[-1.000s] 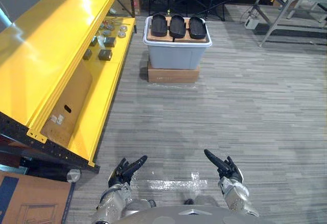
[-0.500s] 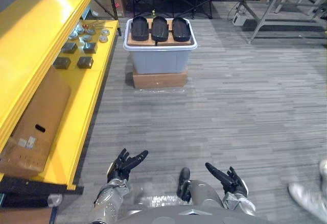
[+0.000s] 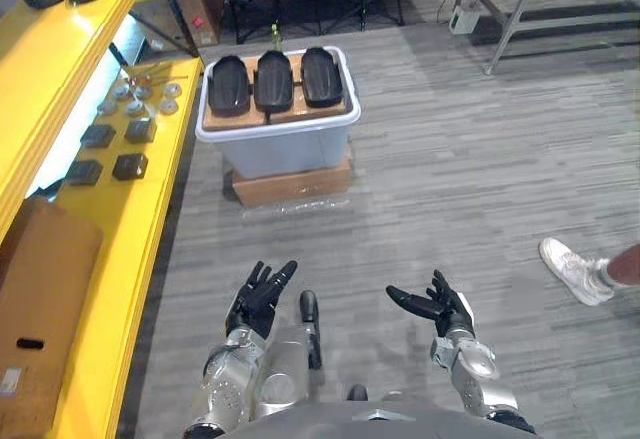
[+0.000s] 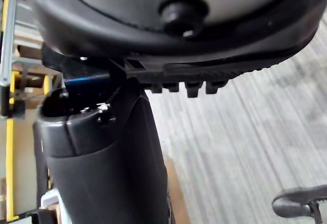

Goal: Walk over and take three plastic housings, then place them on the shelf

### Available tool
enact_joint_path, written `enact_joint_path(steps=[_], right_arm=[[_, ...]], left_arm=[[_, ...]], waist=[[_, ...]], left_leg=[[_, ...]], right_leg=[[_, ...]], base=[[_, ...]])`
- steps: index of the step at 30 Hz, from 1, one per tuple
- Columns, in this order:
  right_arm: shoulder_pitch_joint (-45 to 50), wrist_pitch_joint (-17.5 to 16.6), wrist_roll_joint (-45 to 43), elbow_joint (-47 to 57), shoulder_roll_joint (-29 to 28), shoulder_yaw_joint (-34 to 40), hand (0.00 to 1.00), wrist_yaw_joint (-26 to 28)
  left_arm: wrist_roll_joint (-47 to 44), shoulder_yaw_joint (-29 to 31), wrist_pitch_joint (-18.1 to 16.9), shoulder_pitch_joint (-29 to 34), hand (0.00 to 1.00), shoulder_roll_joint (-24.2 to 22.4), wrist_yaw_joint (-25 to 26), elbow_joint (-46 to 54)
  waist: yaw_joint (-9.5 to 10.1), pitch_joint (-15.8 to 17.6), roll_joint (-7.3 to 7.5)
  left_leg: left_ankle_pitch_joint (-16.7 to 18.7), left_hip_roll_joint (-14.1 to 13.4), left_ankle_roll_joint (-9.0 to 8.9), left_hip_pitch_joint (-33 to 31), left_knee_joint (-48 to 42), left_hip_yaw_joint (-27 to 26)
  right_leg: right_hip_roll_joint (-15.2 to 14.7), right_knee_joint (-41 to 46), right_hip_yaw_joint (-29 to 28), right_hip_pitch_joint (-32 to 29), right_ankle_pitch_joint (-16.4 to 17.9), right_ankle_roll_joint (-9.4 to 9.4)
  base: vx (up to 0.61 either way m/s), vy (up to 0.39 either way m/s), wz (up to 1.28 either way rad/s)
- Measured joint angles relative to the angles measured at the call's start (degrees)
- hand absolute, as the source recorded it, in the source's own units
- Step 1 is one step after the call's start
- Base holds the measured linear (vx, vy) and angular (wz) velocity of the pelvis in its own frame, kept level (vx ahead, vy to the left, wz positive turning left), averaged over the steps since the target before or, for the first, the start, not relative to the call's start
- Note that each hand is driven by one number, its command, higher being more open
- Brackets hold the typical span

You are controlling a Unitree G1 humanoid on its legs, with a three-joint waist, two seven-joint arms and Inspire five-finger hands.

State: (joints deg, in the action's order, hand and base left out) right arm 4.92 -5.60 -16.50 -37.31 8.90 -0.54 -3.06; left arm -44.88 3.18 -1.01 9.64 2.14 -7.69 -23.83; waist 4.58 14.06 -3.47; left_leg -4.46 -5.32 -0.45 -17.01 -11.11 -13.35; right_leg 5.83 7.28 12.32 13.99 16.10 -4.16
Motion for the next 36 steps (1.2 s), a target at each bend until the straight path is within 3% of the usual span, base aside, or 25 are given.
enact_joint_path(steps=[2, 3, 4, 6, 7, 9, 10, 11, 12, 14, 15, 16, 17, 19, 21, 24, 26, 27, 29, 31, 32, 33, 34, 36], right_arm=[[-0.2, -0.2, -0.4, -0.4, -0.6, 0.1, 1.0, 0.1], [-0.8, -0.2, -0.8, -0.7, -0.7, 0.2, 1.0, 0.3], [-1.4, -0.3, -2.8, -0.9, -0.8, 0.5, 1.0, 1.1], [-1.2, -0.4, -3.7, -1.1, -1.4, 0.5, 1.0, 2.4], [-0.8, -0.8, -3.7, -1.1, -2.4, 0.3, 1.0, 2.7], [-0.8, -1.3, -3.3, -0.5, -3.4, -1.0, 1.0, 2.8], [-0.8, -1.5, -2.3, 0.2, -3.9, -1.3, 1.0, 2.8], [-0.9, -1.5, -1.9, 0.4, -4.4, -1.6, 1.0, 2.7], [-1.0, -1.5, -1.9, 0.4, -4.5, -1.8, 1.0, 2.7], [-0.2, -1.5, -1.9, 0.4, -4.6, -1.8, 1.0, 2.5], [1.3, -1.8, -1.9, 0.5, -4.9, -1.9, 1.0, 2.5], [2.1, -2.1, -1.9, 0.4, -5.1, -2.0, 1.0, 2.5], [2.8, -2.2, -1.9, 0.3, -4.2, -1.9, 1.0, 2.2], [2.2, -2.7, -1.9, 0.7, -2.1, -1.6, 1.0, 1.2], [2.1, -2.7, -1.9, 1.9, -1.4, -0.5, 1.0, 0.2], [3.7, -2.7, -2.0, 3.5, -0.4, 1.6, 1.0, -1.2], [5.0, -2.9, -2.3, 5.3, -0.8, 3.0, 1.0, -1.4], [5.4, -3.2, -2.4, 6.9, -0.7, 4.7, 1.0, -1.5], [4.9, -3.9, -2.5, 8.6, -0.6, 6.7, 1.0, -2.7], [3.3, -4.1, -3.4, 8.8, -0.2, 8.3, 1.0, -4.8], [2.5, -4.2, -4.7, 8.8, 0.1, 8.8, 1.0, -6.0], [1.1, -4.3, -4.8, 8.6, -0.9, 9.0, 1.0, -7.2], [0.6, -4.5, -4.7, 8.9, -1.0, 9.1, 1.0, -7.6], [-0.9, -4.5, -4.7, 8.9, -1.0, 9.9, 1.0, -7.9]], left_arm=[[0.4, 1.1, -0.5, -0.7, 1.0, 0.6, -0.3, 3.5], [0.7, 1.2, -0.5, -1.4, 1.0, 0.7, -0.3, 3.5], [1.6, 0.4, -0.4, -3.1, 1.0, 0.7, -0.2, 3.7], [2.7, -1.7, -0.4, -3.3, 1.0, 0.7, 0.5, 4.3], [2.6, -2.9, -0.4, -3.3, 1.0, 1.0, 1.6, 5.6], [2.6, -3.7, -0.5, -3.7, 1.0, 1.2, 2.0, 7.8], [2.6, -4.7, -0.5, -5.4, 1.0, 1.3, 2.2, 8.7], [2.6, -5.6, -0.5, -7.3, 1.0, 1.9, 2.3, 8.6], [2.6, -6.1, -0.5, -8.1, 1.0, 2.4, 2.3, 8.4], [2.5, -7.5, -0.6, -9.6, 1.0, 3.0, 2.2, 6.2], [2.5, -7.7, -0.6, -8.8, 1.0, 3.6, 2.2, 5.7], [2.5, -7.7, -0.6, -8.3, 1.0, 4.3, 2.2, 5.5], [2.4, -7.7, -0.6, -7.2, 1.0, 3.9, 2.2, 3.9], [1.8, -7.8, -0.6, -4.9, 1.0, 3.3, 2.3, 2.9], [1.4, -8.0, -0.6, -4.6, 1.0, 2.7, 2.4, 0.8], [0.5, -7.8, -0.7, -2.3, 1.0, 2.2, 2.3, -0.7], [0.5, -7.7, -0.7, -1.0, 1.0, 2.4, 2.1, -0.5], [0.5, -7.8, -0.7, -0.8, 1.0, 2.3, 1.4, -0.4], [0.5, -7.8, -0.8, -0.9, 1.0, 2.3, 0.0, 0.1], [1.0, -7.9, -0.8, -0.8, 1.0, 2.3, -0.2, 0.2], [1.5, -8.0, -0.8, -0.7, 1.0, 2.2, -0.5, 0.4], [2.4, -8.0, -0.2, -0.9, 1.0, 3.0, -0.5, 1.1], [3.0, -8.0, 0.2, -0.6, 1.0, 3.7, -0.6, 2.7], [5.3, -8.5, 1.9, 0.2, 1.0, 5.4, -1.0, 5.7]], waist=[[0.26, -1.9, 4.94], [0.18, -2.0, 5.72], [-0.27, -1.8, 6.05], [-0.4, -1.7, 6.0], [-0.98, -1.7, 5.68], [-1.81, -1.7, 5.41], [-1.71, -1.6, 4.98], [-1.69, -1.5, 4.56], [-1.77, -1.4, 4.47], [-2.3, -1.2, 4.64], [-2.68, -1.0, 5.71], [-2.99, -0.9, 6.49], [-3.12, -1.2, 4.73], [-2.63, -2.7, 1.38], [-2.86, -2.7, 0.58], [-3.06, -1.7, 1.09], [-2.96, -1.4, 1.72], [-3.18, -1.4, 1.8], [-3.33, -1.7, 1.24], [-3.26, -1.7, 1.03], [-3.19, -2.2, 0.17], [-3.1, -1.9, 1.88], [-3.07, -1.9, 3.27], [-2.21, -2.1, 4.97]], left_leg=[[0.1, 3.2, 5.77, -0.2, -3.4, -2.7], [1.2, 3.9, 6.46, -0.1, -4.0, -2.8], [3.9, 4.7, 6.56, 2.0, -4.3, -2.4], [6.7, 5.1, 5.97, 7.2, -4.5, -1.6], [8.3, 4.7, 5.54, 10.7, -4.1, -0.1], [9.2, 3.9, 4.56, 13.8, -2.4, 2.0], [9.7, 2.9, 3.75, 14.6, -1.5, 3.4], [10.4, 1.9, 2.64, 14.7, -1.7, 5.0], [10.9, 1.6, 2.08, 14.9, -1.7, 6.0], [13.4, 1.6, -0.35, 16.1, -3.6, 10.4], [16.5, 2.2, -2.23, 16.7, -6.5, 12.8], [18.1, 2.9, -2.92, 17.0, -8.2, 14.1], [20.4, 1.3, -4.26, 17.6, -10.5, 16.7], [22.1, -2.5, -5.48, 17.1, -10.6, 17.4], [20.7, -3.5, -5.16, 16.2, -13.0, 18.1], [14.5, -5.2, -6.08, 10.5, -27.1, 16.1], [14.7, -6.6, -5.02, 10.5, -26.9, 12.2], [15.3, -7.2, -4.08, 10.6, -21.5, 9.7], [15.0, -7.3, -4.36, 10.8, -11.0, 8.2], [11.0, -7.1, -5.24, 11.8, -2.1, 8.9], [4.8, -7.1, -7.84, 12.9, 1.8, 9.3], [4.7, -5.0, -7.21, 13.9, 2.5, 8.6], [5.4, -3.4, -6.31, 13.9, 2.8, 8.0], [6.3, -0.5, -4.76, 14.2, 2.5, 5.6]], right_leg=[[-6.2, 15.3, 0.5, -5.0, 7.0, 7.24], [-8.2, 23.2, 0.8, -8.4, 6.7, 9.13], [-13.4, 41.6, 4.0, -15.9, -0.4, 13.03], [-18.3, 51.2, 6.6, -19.1, 1.4, 8.63], [-19.7, 50.5, 7.9, -19.7, 2.5, 6.86], [-19.7, 42.4, 8.9, -21.3, 3.0, 6.45], [-18.8, 32.0, 9.1, -23.3, 2.5, 6.91], [-17.1, 19.6, 7.0, -24.7, -0.3, 8.86], [-16.3, 13.7, 5.0, -25.5, -3.0, 9.42], [-15.9, 2.1, -2.4, -25.6, -12.0, 10.8], [-16.4, 0.6, -5.1, -24.2, -14.7, 11.98], [-16.6, 1.7, -5.7, -23.6, -18.2, 11.47], [-15.1, 6.5, -5.6, -23.6, -19.6, 9.51], [-12.3, 9.9, -3.8, -25.2, -15.5, 7.06], [-11.8, 11.4, -2.0, -24.7, -12.6, 6.23], [-12.1, 8.8, 2.1, -18.2, -11.0, 5.18], [-12.9, 5.5, 4.7, -14.3, -11.5, 4.74], [-13.3, 4.1, 6.2, -13.2, -11.7, 4.98], [-14.0, 2.5, 7.2, -12.6, -13.0, 6.64], [-15.2, 2.3, 7.8, -11.9, -13.6, 7.85], [-15.4, 2.0, 7.5, -11.5, -13.6, 9.25], [-17.3, 1.1, 6.2, -11.0, -14.5, 11.0], [-18.8, 0.3, 6.0, -10.9, -14.8, 11.6], [-21.7, -1.9, 4.6, -10.9, -16.6, 13.67]], base=[[0.65, 0.172, -0.01], [0.69, 0.126, 0.08], [0.55, 0.116, 0.16], [0.59, 0.089, 0.22], [0.51, 0.035, 0.35], [0.44, -0.04, 0.49], [0.45, -0.123, 0.61], [0.35, -0.14, 0.57], [0.27, -0.149, 0.64], [0.38, -0.341, 1.03], [0.4, -0.453, 1.18], [0.33, -0.448, 1.08], [0.31, -0.405, 0.64], [0.29, -0.32, 0.21], [0.25, -0.243, 0.41], [0.21, -0.186, 0.64], [0.22, -0.113, 0.61], [0.19, -0.014, 0.6], [0.19, 0.061, 0.48], [0.2, 0.231, 0.1], [0.18, 0.271, -0.11], [0.14, 0.263, -0.13], [0.11, 0.248, -0.13], [0.08, 0.266, -0.28]])
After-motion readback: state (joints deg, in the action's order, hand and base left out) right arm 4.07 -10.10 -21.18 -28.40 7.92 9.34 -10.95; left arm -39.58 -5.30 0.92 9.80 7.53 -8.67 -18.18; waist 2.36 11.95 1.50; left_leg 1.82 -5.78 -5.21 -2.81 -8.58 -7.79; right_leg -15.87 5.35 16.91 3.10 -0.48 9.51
